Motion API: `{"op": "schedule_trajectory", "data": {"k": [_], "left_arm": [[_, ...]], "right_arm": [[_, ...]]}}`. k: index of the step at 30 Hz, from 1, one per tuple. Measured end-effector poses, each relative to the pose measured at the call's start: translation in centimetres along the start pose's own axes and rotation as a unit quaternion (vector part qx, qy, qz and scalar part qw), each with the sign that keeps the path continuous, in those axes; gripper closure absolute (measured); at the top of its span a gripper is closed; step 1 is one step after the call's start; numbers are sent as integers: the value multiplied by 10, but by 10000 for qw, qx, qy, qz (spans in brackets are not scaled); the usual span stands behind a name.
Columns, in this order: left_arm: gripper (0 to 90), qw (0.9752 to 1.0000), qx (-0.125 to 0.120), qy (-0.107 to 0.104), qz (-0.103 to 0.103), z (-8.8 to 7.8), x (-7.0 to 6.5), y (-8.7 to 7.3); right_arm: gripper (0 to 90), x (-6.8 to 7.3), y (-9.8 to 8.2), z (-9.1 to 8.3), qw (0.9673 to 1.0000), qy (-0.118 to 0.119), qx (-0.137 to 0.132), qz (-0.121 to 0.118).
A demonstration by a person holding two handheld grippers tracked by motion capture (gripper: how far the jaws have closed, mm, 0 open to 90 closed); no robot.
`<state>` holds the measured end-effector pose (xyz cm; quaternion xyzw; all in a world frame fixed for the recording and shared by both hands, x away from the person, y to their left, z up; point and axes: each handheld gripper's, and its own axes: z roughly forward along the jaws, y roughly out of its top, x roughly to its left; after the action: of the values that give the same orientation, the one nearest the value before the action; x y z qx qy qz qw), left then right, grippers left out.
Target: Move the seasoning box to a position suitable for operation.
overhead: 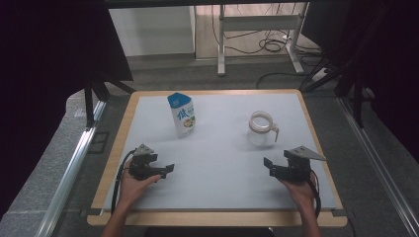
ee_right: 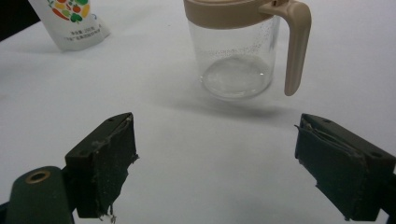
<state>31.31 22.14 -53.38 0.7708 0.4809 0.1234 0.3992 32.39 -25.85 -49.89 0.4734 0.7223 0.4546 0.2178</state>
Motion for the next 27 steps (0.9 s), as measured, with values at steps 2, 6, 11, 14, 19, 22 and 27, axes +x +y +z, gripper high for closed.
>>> {"op": "schedule_trajectory", "data": {"k": [2, 6, 11, 14, 19, 22, 27], "left_arm": [[136, 10000, -9, 37, 10, 0, -1, 0], [143, 9999, -73, 95, 46, -2, -5, 6], [145, 9998, -149, -19, 151, -3, -11, 16], [145, 9996, -186, -102, 193, -6, -14, 16], [134, 9989, -116, -240, 375, -5, -16, 15], [135, 9990, -117, -210, 367, -5, -11, 16], [135, 9991, -108, -246, 317, -6, -4, 18]], "right_arm": [[132, -1, 1, 0, 10000, 37, -16, 7], [134, 5, 4, -1, 9995, 28, -86, -298], [130, 11, 7, -2, 9986, 207, -66, -484], [130, 15, 10, -1, 9983, 171, -28, -564], [142, 20, 12, 0, 9990, 60, 115, -434], [142, 22, 15, 1, 9987, 17, 136, -485], [141, 27, 28, 7, 9980, -74, 180, -596]]}}
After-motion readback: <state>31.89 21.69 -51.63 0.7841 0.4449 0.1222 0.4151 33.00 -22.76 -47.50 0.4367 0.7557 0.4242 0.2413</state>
